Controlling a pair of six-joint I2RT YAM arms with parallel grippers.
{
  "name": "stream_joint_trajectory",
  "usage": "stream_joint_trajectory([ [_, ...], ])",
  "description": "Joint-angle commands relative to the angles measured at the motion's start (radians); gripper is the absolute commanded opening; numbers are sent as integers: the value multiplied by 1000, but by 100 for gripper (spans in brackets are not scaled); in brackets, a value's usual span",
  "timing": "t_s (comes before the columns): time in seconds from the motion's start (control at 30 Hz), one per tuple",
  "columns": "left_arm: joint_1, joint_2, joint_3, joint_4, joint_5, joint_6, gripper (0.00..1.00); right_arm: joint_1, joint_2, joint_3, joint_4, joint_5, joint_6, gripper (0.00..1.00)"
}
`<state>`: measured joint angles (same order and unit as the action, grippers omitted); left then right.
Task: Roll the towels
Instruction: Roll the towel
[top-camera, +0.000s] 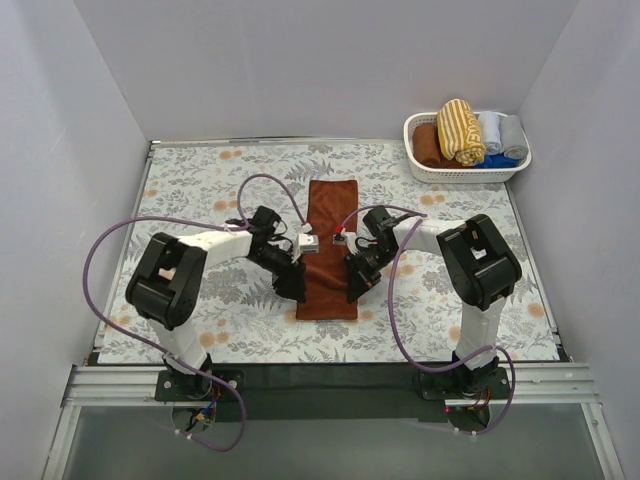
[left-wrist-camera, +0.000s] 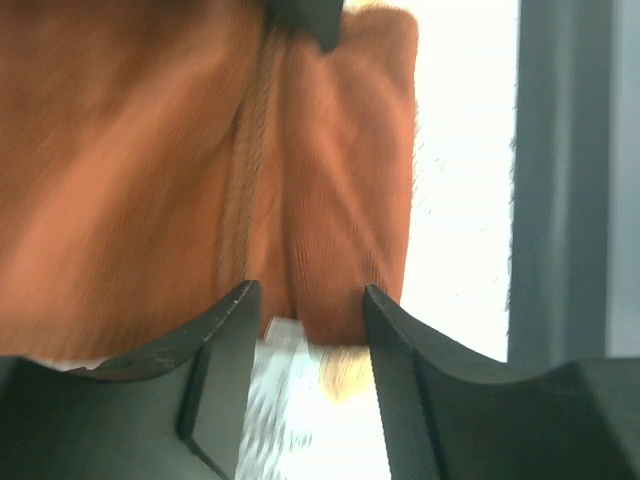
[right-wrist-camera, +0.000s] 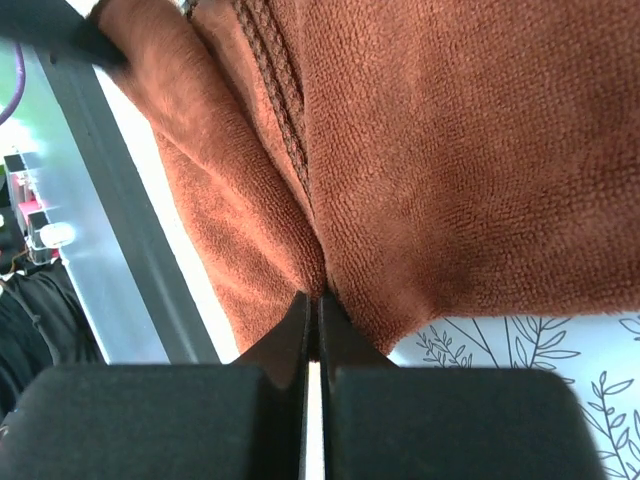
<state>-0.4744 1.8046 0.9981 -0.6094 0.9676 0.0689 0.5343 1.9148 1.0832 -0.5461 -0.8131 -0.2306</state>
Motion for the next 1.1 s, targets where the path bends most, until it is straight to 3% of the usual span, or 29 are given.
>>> stream_joint_trajectory([
  [0.0, 92, -152, -44, -32, -95, 112, 44, -2, 3, 6, 18, 63, -3, 1],
  [0.23, 93, -359, -98, -21, -206, 215, 45, 0, 15, 23, 12, 37, -1, 1],
  [0.37, -59, -502, -160, 91, -372, 201, 49, 1, 23, 20, 6, 32, -1, 1],
  [0.4, -152, -537, -197, 144, -462, 203, 51, 1, 29, 23, 5, 34, -1, 1],
  [0.5, -300, -571, -245, 232, -553, 207, 55, 0, 38, 26, 3, 38, -3, 1],
  [0.67, -466, -562, -302, 293, -639, 218, 56, 1, 53, 29, 6, 43, 4, 1],
  [0.77, -510, -515, -302, 326, -668, 200, 56, 1, 64, 34, 5, 40, 5, 1],
  [0.9, -535, -462, -315, 367, -667, 177, 56, 0, 76, 41, 2, 38, 7, 1],
  [1.07, -538, -346, -317, 410, -780, 128, 52, 0, 86, 44, -5, 34, 2, 1],
])
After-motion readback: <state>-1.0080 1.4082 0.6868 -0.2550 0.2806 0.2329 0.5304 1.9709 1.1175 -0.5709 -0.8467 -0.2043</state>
